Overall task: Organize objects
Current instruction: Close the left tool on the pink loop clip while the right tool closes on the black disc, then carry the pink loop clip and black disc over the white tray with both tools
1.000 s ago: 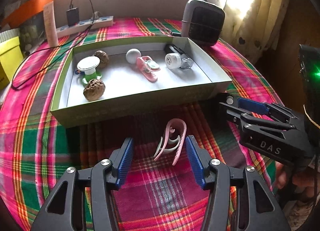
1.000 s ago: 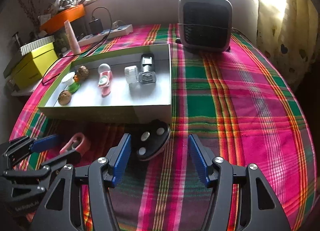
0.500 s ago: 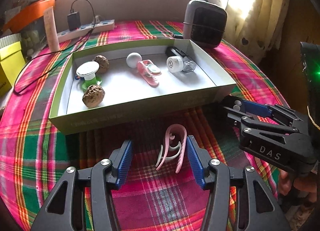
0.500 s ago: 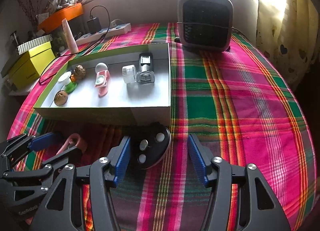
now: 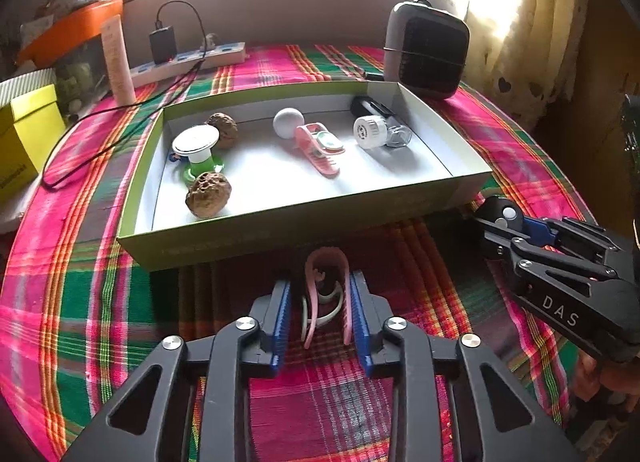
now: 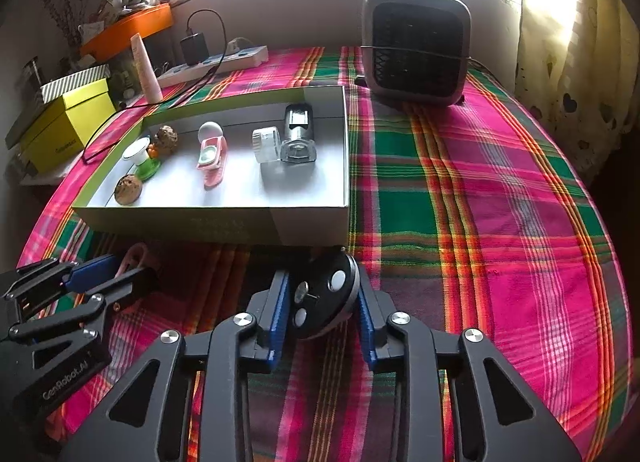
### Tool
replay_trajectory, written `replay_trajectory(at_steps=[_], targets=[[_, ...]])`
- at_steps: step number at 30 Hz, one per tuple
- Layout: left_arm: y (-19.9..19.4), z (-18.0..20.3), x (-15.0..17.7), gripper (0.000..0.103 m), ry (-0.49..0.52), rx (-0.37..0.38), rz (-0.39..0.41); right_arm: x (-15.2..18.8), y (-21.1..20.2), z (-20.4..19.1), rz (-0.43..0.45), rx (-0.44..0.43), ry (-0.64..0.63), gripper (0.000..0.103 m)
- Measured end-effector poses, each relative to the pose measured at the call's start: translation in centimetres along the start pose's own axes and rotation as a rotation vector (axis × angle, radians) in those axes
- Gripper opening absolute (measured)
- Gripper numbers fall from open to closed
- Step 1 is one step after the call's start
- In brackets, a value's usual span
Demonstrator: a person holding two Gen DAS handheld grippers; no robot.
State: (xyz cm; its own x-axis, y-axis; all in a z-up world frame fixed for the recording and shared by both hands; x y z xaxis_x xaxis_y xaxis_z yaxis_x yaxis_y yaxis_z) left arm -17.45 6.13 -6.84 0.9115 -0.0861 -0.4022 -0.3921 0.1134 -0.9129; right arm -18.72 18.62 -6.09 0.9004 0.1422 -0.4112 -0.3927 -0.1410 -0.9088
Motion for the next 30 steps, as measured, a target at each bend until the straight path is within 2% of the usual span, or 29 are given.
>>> replay_trajectory(at_steps=[30], targets=[[-0.12,-0.19,0.05,0.021,-0.01,0.022,0.004,0.14,-0.55,0.01,0.017,-0.008,0.007,0.028]])
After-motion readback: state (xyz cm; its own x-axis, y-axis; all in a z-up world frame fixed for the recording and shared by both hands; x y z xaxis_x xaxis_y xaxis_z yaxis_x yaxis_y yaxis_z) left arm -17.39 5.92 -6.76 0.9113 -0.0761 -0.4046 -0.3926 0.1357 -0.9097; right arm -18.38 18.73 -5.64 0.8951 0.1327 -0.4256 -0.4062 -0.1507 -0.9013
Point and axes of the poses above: each gripper's, at about its wrist camera, not at the fingertips, and y roughly the way its jaws point, z to its right, x to its underside, the point moved 10 cm from there along y, roughly the way its jaws point, and after that the axes turned 15 degrees about -z, right-handed, at the moved point
